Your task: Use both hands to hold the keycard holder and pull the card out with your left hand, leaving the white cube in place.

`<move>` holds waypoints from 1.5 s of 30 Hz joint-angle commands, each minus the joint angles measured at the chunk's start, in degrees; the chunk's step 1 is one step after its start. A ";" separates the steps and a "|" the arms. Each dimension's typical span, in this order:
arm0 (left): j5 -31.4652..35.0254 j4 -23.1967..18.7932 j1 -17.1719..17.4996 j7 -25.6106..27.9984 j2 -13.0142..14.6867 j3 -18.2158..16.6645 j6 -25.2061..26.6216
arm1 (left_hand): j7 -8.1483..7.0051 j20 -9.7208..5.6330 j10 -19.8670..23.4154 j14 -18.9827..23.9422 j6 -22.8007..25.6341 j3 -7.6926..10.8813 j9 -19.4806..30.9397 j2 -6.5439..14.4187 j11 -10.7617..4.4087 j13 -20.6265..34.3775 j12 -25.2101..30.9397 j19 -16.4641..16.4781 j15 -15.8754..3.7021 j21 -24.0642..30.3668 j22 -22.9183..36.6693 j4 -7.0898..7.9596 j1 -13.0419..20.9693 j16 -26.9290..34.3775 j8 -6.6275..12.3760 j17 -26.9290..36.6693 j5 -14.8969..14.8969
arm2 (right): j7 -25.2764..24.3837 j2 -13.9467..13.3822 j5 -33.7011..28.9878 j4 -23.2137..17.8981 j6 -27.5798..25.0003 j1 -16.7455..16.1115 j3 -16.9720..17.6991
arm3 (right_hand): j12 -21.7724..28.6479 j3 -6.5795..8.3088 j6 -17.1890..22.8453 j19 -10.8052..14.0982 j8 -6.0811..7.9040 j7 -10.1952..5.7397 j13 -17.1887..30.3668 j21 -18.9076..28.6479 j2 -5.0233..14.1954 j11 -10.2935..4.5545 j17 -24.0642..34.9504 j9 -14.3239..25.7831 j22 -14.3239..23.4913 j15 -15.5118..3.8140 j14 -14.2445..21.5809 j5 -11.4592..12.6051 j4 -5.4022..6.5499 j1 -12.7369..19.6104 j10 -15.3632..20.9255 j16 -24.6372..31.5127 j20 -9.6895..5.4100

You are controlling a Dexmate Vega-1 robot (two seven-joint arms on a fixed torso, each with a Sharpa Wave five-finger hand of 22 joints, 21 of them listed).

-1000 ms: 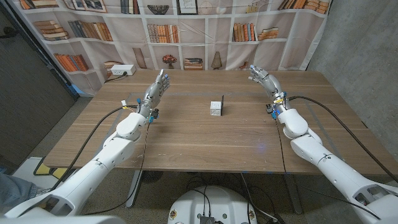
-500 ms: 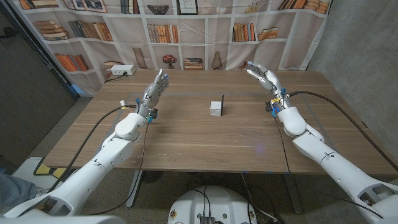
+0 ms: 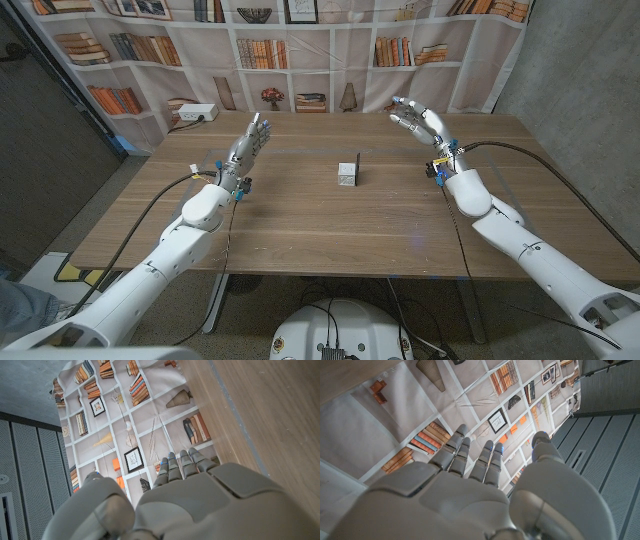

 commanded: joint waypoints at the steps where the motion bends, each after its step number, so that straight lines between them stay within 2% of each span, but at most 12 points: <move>1: -0.12 -2.42 3.04 1.33 0.52 -1.14 -0.54 | 0.21 0.07 1.11 1.03 0.83 -0.04 0.25 0.03 0.13 0.21 0.30 1.19 -0.10 0.16 0.14 -0.21 0.51 0.09 0.21 0.19 -0.11 | 0.12 -0.82 -5.63 0.81 1.36 2.49 -1.39 | 0.10 0.61 1.61 1.53 0.32 -0.41 0.18 -0.21 -0.63 -0.53 0.00 0.30 -0.04 -0.05 1.13 0.29 -0.02 2.43 1.35 0.32 1.11; 4: -0.32 -2.31 3.17 1.13 0.53 -1.22 -0.61 | 0.21 0.08 1.28 1.12 0.91 -0.08 0.25 0.04 0.13 0.21 0.29 1.31 -0.17 0.16 0.14 -0.23 0.56 0.06 0.16 0.18 -0.14 | -1.00 -1.08 -7.77 -0.72 -0.83 2.35 -1.43 | -0.16 0.49 2.48 0.50 0.09 -1.71 0.18 -1.39 -1.01 -1.60 0.14 0.33 -0.06 -0.44 -0.14 0.15 0.67 4.51 1.76 -0.10 5.68; 7: -0.44 -2.04 3.24 0.83 0.46 -1.34 -1.10 | 0.25 0.07 1.40 1.29 1.10 -0.10 0.25 0.06 0.21 0.21 0.28 1.40 -0.17 0.16 0.14 -0.24 0.60 0.08 0.18 0.18 -0.17 | -2.03 -1.12 -9.34 -1.43 -2.31 2.45 -1.67 | -0.35 0.30 3.00 -1.30 -0.05 -2.56 0.17 -2.39 -1.11 -1.76 0.18 0.35 0.00 -0.58 -1.60 0.14 0.98 5.32 1.92 -0.32 7.97; 12: -0.42 -1.89 3.52 0.74 0.40 -1.62 -1.91 | 0.26 0.15 1.52 1.54 1.40 -0.15 0.25 0.09 0.21 0.21 0.21 1.47 -0.17 0.11 0.14 -0.26 0.67 0.08 0.19 0.18 -0.22 | -2.90 -1.58 -11.20 -2.53 -4.15 2.76 -2.24 | -0.45 0.23 3.88 -2.23 0.10 -3.02 0.17 -2.83 -1.13 -1.84 0.17 0.36 0.03 -0.65 -2.15 0.19 1.06 5.92 2.08 -0.27 9.13; 16: -0.53 -1.76 3.66 0.59 0.34 -1.80 -2.33 | 0.30 0.25 1.64 1.70 1.72 -0.19 0.25 0.12 0.11 0.21 0.17 1.49 -0.20 0.06 0.14 -0.28 0.72 0.07 0.22 0.18 -0.26 | -3.11 -2.36 -13.26 -3.92 -6.10 3.15 -2.84 | -0.58 0.25 4.14 -3.94 -0.05 -3.20 0.18 -3.39 -1.12 -1.95 0.14 0.38 0.05 -1.41 -2.80 0.33 1.06 7.02 2.41 -0.21 9.84; 20: -0.56 -1.80 3.85 0.52 0.40 -1.96 -2.59 | 0.30 0.28 1.79 1.88 1.79 -0.22 0.25 0.15 0.09 0.21 0.16 1.48 -0.22 0.01 0.14 -0.29 0.77 0.08 0.17 0.18 -0.29 | -3.26 -2.91 -15.03 -4.90 -7.66 3.67 -3.57 | -0.75 0.05 4.42 -5.37 -0.13 -3.21 0.18 -3.66 -1.22 -1.98 0.16 0.41 0.07 -1.98 -3.32 0.41 1.29 7.39 2.48 -0.15 9.92; 25: -0.61 -2.19 4.46 0.83 0.67 -2.45 -2.81 | 0.25 0.34 1.96 1.95 1.92 -0.26 0.26 0.19 0.02 0.22 0.12 1.40 -0.32 -0.08 0.14 -0.30 0.82 0.02 0.12 0.18 -0.34 | -1.24 -3.71 -15.48 -5.24 -8.79 5.04 -4.84 | -0.86 0.08 4.81 -5.44 -0.09 -3.25 0.19 -3.44 -0.91 -2.03 0.18 0.45 0.10 -1.78 -3.31 0.55 1.45 7.76 2.49 0.01 10.04; 27: -0.61 -2.52 4.83 1.13 0.82 -2.74 -2.85 | 0.32 0.38 2.02 1.96 1.99 -0.28 0.26 0.20 -0.08 0.22 0.11 1.38 -0.32 -0.11 0.14 -0.31 0.83 0.00 0.11 0.18 -0.36 | 0.18 -4.06 -15.04 -5.10 -8.68 5.74 -5.39 | -0.97 0.45 5.24 -2.58 -0.18 -3.28 0.21 -2.23 0.35 -2.04 0.16 0.50 0.12 -2.07 -2.71 0.68 1.44 9.34 2.61 0.36 7.91; 31: -0.49 -2.90 5.25 1.86 1.22 -3.16 -2.22 | 0.25 0.54 2.10 2.01 2.14 -0.33 0.26 0.23 -0.05 0.22 0.05 1.43 -0.37 -0.14 0.15 -0.31 0.87 -0.05 0.08 0.18 -0.40 | 2.20 -4.80 -15.30 -5.41 -9.28 6.79 -6.25 | -0.95 0.75 5.64 -0.26 -0.20 -3.29 0.23 -1.63 1.04 -2.06 0.11 0.53 0.04 -2.17 -1.76 0.73 1.10 11.13 2.92 0.57 7.64; 35: -0.95 -2.77 5.25 1.26 1.98 -3.23 -1.01 | 0.23 0.68 2.07 2.03 2.13 -0.36 0.26 0.25 -0.03 0.22 -0.03 1.34 -0.32 -0.21 0.15 -0.31 0.89 -0.09 0.01 0.18 -0.44 | 4.07 -5.92 -15.94 -6.46 -10.28 7.39 -6.83 | -0.92 0.81 5.80 0.71 -0.22 -3.29 0.24 -1.45 1.07 -2.05 0.07 0.54 0.02 -2.32 -1.36 0.74 0.85 12.20 3.12 0.61 7.49; 40: -0.26 -3.91 6.16 2.35 2.73 -3.72 -0.60 | 0.26 0.81 2.03 2.02 2.07 -0.40 0.26 0.28 -0.05 0.22 -0.11 1.21 -0.23 -0.30 0.16 -0.31 0.92 -0.15 -0.09 0.19 -0.47 | 7.24 -7.26 -15.19 -7.78 -10.87 8.01 -7.19 | -0.89 0.74 5.98 3.23 -0.32 -3.30 0.26 -0.94 1.28 -2.09 0.12 0.57 0.05 -3.12 -0.38 0.79 0.80 14.11 3.56 0.76 6.22; 45: 0.26 -4.59 6.77 3.23 3.22 -4.18 -0.30 | 0.27 0.85 2.04 2.05 2.04 -0.45 0.27 0.30 -0.04 0.23 -0.18 1.13 -0.22 -0.37 0.16 -0.31 0.93 -0.19 -0.18 0.19 -0.50 | 7.37 -8.17 -17.48 -8.98 -11.34 8.62 -7.42 | -0.90 0.84 6.09 3.73 -0.33 -3.31 0.27 -0.92 1.50 -2.12 0.13 0.57 0.06 -3.37 -0.20 0.84 0.69 15.04 3.64 0.75 6.09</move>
